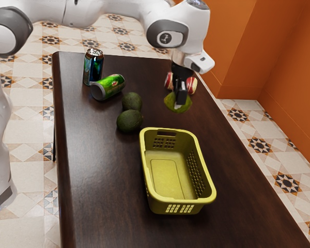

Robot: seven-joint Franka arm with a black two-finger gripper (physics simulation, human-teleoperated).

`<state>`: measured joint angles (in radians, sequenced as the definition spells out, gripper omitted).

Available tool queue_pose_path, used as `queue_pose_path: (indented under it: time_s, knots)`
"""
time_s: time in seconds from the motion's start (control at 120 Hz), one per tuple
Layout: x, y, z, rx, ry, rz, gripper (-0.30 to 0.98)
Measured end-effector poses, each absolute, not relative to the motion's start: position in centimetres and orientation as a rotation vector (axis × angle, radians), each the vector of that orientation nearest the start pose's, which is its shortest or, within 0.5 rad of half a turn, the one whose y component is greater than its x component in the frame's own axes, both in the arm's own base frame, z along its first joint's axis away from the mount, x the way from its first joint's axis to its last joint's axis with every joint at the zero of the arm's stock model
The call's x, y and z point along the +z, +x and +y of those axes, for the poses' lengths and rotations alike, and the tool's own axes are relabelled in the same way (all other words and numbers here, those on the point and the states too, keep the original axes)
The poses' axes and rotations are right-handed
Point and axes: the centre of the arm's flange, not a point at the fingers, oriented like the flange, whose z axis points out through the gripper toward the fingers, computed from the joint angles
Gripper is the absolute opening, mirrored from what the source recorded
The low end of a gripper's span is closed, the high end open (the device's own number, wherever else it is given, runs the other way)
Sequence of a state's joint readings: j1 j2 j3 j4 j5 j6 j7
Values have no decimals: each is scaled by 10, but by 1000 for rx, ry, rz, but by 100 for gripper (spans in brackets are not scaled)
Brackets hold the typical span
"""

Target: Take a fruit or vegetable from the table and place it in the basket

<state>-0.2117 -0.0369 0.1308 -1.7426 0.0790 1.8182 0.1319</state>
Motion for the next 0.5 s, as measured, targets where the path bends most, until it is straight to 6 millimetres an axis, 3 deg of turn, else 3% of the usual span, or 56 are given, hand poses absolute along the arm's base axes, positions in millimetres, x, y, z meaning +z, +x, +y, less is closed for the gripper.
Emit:
queue_pose_path:
  time_s: [0.133,0.258,0.317,0.392,0.433,0.5]
  knots:
    - [579,552,-118,-159,-3037,544,17]
    - [549,548,-181,-97,-3013,695,17]
    - [538,546,-201,-79,-3002,741,16]
    - [531,553,-193,-73,-3008,710,16]
    - [530,561,-171,-74,-3022,648,18]
    - [526,572,-133,-62,-3073,529,38]
